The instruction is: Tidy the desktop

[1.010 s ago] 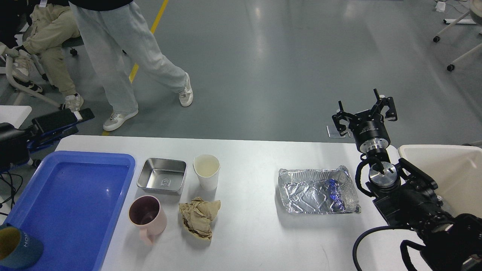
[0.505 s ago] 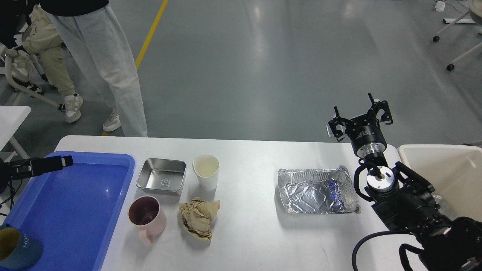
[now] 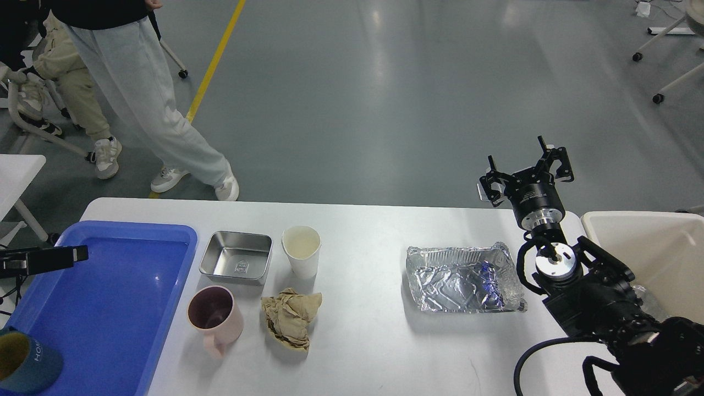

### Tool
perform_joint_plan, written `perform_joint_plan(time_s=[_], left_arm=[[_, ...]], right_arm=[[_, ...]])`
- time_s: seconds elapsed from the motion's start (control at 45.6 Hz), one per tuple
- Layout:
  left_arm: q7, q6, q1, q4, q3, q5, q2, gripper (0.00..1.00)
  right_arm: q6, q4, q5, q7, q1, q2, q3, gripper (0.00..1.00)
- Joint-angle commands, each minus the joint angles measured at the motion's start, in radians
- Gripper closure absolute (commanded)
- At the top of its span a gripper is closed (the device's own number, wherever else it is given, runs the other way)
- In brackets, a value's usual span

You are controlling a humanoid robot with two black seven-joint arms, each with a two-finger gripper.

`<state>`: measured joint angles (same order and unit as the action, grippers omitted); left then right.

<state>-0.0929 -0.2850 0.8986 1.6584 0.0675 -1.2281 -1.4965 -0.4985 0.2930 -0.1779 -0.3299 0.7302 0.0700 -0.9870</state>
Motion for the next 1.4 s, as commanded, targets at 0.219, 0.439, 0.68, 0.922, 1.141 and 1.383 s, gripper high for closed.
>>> perform_joint_plan(time_s=[0.219,0.439,0.68,0.922,1.141,1.383], left_arm=[[0.074,0.078,-0.003,-0.1,-0.11,-0.031,0.229,0.17],[0.098,0.105,0.008,-0.172,-0.164,-0.031,0.381,0.18],[0.097,0.107,0.02,-0.18,-0.175,-0.03,0.483,0.18],[0.098,0.11,0.051,-0.21,-0.252,-0.031,0.538,0.2],[0.111,0.11,0.049,-0.269,-0.267,-0.03,0.604,0.25],[0.136,0.138,0.049,-0.304,-0.299,-0.03,0.667,0.27]], right_arm=[[0.002,-0.002,0.0,-0.001,-0.002,-0.002,0.001,0.0],[0.002,-0.002,0.002,-0.001,-0.002,-0.009,0.001,0.0],[0.002,-0.002,0.002,-0.003,-0.015,-0.022,0.001,0.0],[0.002,-0.002,0.002,-0.003,-0.02,-0.024,0.001,0.0],[0.002,-0.002,0.002,-0.003,-0.023,-0.024,0.001,0.0],[0.002,-0.002,0.008,-0.003,-0.029,-0.022,0.001,0.0]])
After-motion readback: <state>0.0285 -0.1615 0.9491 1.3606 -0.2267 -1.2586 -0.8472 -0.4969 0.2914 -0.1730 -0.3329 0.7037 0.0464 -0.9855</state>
